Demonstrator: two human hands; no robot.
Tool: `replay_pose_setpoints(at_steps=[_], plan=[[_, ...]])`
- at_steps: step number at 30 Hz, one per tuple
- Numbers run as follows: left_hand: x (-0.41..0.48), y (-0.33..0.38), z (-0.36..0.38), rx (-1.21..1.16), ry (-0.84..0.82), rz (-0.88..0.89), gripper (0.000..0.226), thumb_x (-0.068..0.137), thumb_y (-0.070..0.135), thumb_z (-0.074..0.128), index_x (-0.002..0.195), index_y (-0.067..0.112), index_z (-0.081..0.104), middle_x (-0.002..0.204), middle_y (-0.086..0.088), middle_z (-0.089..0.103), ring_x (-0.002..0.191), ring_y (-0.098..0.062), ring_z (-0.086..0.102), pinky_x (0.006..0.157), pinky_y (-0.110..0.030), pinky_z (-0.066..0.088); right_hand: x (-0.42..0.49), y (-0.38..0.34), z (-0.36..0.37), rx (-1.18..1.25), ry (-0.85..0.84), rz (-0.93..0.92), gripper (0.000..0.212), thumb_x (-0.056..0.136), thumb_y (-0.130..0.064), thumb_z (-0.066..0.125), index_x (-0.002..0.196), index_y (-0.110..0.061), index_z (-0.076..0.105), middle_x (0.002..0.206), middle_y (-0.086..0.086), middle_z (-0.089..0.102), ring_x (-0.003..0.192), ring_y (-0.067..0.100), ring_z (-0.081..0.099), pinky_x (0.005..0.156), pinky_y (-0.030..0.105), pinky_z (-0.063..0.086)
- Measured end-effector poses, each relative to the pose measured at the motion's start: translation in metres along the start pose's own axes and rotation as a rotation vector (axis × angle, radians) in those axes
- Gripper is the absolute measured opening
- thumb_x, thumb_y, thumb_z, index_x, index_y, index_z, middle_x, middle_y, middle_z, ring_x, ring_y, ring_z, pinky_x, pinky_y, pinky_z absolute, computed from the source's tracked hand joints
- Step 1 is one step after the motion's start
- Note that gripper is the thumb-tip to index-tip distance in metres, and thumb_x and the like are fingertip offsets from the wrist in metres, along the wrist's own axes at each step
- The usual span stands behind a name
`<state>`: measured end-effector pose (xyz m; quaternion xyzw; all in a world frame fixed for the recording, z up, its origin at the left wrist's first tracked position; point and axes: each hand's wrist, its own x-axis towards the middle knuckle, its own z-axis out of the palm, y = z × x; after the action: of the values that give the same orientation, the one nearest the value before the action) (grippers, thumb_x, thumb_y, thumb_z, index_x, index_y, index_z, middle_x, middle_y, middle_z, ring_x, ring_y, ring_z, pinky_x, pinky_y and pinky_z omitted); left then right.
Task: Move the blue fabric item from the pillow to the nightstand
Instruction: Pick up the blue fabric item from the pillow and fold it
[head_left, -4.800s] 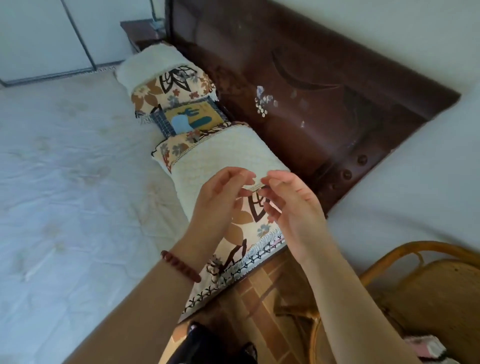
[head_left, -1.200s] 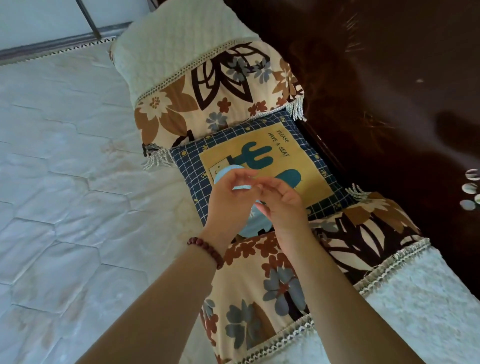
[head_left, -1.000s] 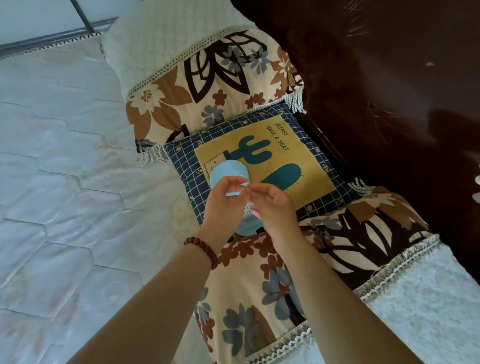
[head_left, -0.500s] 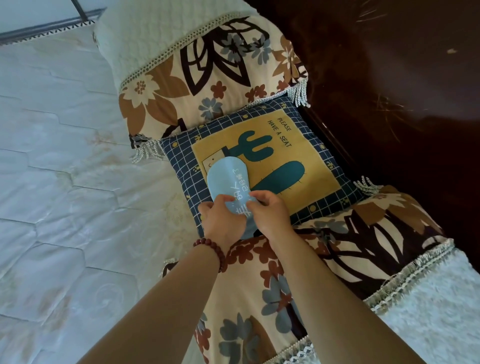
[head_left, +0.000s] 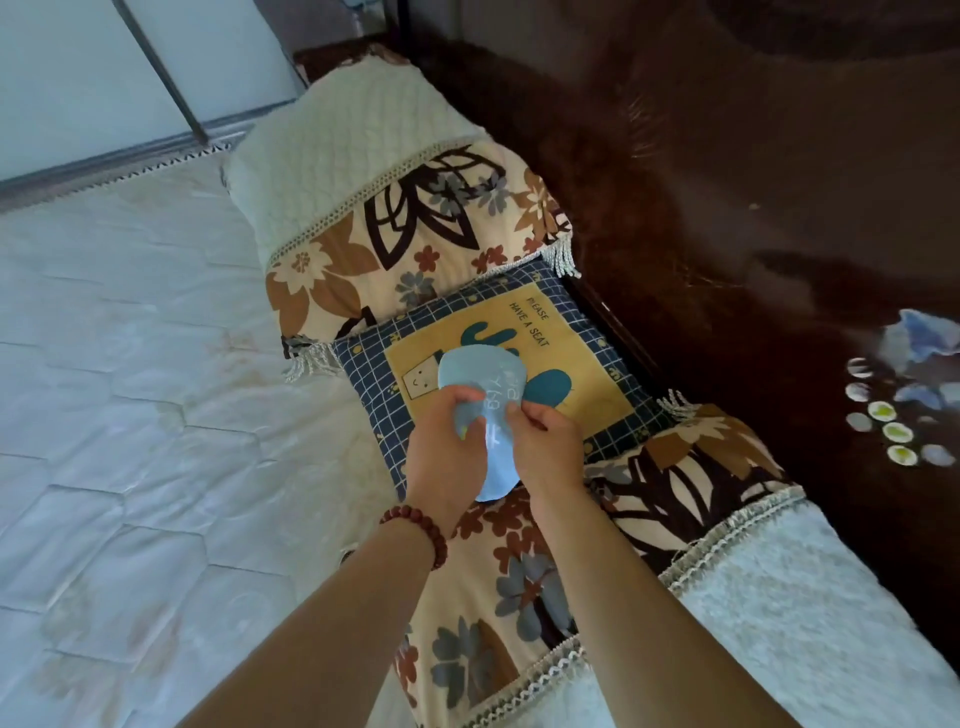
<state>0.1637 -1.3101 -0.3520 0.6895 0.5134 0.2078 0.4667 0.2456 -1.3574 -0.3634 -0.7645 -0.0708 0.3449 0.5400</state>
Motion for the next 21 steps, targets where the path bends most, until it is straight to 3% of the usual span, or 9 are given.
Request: replay_pose_setpoints(at_steps=[3, 6, 8, 13, 17, 21], plan=[[-0.027, 0.040, -0.004, 0.010, -0.016, 0.054, 0.031, 0.086, 0.008, 0.054, 0.092, 0.038, 0.053, 0.106, 0.012, 0.058, 0.090, -0.006, 0.053, 0.059, -0.006, 0.035, -0.032, -0.024, -0.028, 0.027, 0.012, -0.021, 0.022, 0.091, -0.024, 0.058, 0.097, -0.007, 0.069, 0.089, 0.006, 0.068, 0.081, 0.019, 0.061, 0.073, 0.029, 0.046], [-0.063, 0.081, -0.010, -0.011, -0.009, 0.088, 0.036, 0.083, 0.003, 0.054, 0.086, 0.040, 0.053, 0.103, 0.011, 0.061, 0.078, -0.001, 0.055, 0.056, -0.005, 0.039, -0.065, -0.050, -0.064, 0.045, 0.025, -0.065, 0.016, 0.091, -0.023, 0.058, 0.077, -0.017, 0.064, 0.072, -0.004, 0.063, 0.070, 0.014, 0.057, 0.067, 0.026, 0.043], [-0.092, 0.110, -0.016, -0.018, -0.022, 0.121, 0.039, 0.081, 0.003, 0.056, 0.084, 0.042, 0.053, 0.101, 0.012, 0.060, 0.076, 0.004, 0.053, 0.057, -0.001, 0.038, -0.090, -0.067, -0.095, 0.055, 0.030, -0.085, 0.014, 0.091, -0.022, 0.058, 0.081, -0.015, 0.066, 0.069, -0.008, 0.061, 0.066, 0.008, 0.055, 0.059, 0.021, 0.042], [-0.177, 0.179, -0.028, -0.063, -0.069, 0.237, 0.040, 0.079, 0.011, 0.063, 0.086, 0.047, 0.050, 0.099, 0.025, 0.053, 0.085, 0.002, 0.053, 0.061, -0.016, 0.040, -0.164, -0.101, -0.178, 0.099, 0.036, -0.127, 0.015, 0.089, -0.020, 0.061, 0.098, -0.012, 0.069, 0.073, -0.012, 0.062, 0.067, 0.003, 0.058, 0.048, 0.010, 0.043], [-0.249, 0.230, -0.036, -0.095, -0.040, 0.295, 0.035, 0.079, 0.018, 0.065, 0.086, 0.048, 0.049, 0.096, 0.024, 0.050, 0.085, -0.007, 0.056, 0.065, -0.031, 0.051, -0.227, -0.125, -0.240, 0.117, 0.018, -0.198, 0.019, 0.087, -0.022, 0.063, 0.098, -0.009, 0.071, 0.081, 0.000, 0.069, 0.079, 0.018, 0.064, 0.073, 0.033, 0.053], [-0.315, 0.263, -0.031, -0.131, 0.028, 0.315, 0.021, 0.086, 0.024, 0.057, 0.094, 0.043, 0.052, 0.090, 0.026, 0.048, 0.077, 0.000, 0.053, 0.056, -0.021, 0.042, -0.278, -0.131, -0.296, 0.123, -0.009, -0.292, 0.008, 0.084, -0.025, 0.065, 0.079, -0.022, 0.070, 0.080, -0.002, 0.070, 0.084, 0.022, 0.066, 0.079, 0.038, 0.053]])
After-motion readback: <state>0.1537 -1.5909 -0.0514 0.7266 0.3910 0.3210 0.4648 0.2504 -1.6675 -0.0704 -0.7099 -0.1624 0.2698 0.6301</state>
